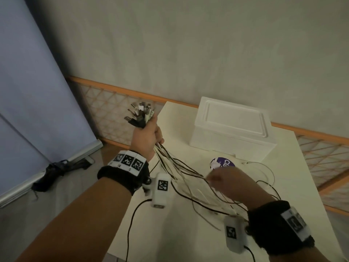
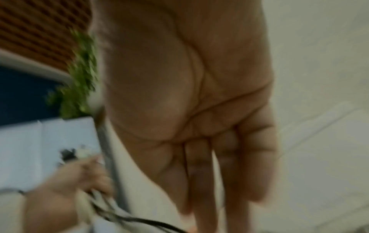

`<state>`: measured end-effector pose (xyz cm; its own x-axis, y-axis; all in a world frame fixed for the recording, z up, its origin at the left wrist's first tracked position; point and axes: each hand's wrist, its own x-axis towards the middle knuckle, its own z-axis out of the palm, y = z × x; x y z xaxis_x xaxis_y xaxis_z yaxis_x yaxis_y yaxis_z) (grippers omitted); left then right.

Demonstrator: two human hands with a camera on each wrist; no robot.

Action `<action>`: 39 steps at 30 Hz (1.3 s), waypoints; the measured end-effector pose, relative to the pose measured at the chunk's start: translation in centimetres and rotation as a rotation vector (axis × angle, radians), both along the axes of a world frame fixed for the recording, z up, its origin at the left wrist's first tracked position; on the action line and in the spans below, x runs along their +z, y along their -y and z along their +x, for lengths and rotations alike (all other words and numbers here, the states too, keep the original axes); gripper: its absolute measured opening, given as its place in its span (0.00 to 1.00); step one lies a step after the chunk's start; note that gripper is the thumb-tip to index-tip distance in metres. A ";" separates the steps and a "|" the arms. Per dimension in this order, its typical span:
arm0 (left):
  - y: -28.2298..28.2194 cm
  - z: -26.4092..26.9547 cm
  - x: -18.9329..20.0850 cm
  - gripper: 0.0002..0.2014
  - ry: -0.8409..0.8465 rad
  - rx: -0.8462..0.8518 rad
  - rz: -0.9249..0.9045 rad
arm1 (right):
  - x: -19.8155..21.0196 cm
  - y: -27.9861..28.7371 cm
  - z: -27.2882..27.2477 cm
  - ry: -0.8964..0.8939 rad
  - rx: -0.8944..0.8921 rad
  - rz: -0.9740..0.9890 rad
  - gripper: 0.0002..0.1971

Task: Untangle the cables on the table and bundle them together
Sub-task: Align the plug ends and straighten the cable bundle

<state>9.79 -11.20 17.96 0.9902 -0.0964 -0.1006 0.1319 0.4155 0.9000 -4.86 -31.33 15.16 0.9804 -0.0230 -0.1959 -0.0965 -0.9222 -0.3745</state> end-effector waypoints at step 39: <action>2.2 -4.4 -6.8 0.23 -0.195 -0.136 -0.006 | -6.3 -8.3 3.2 0.170 -0.001 0.722 0.20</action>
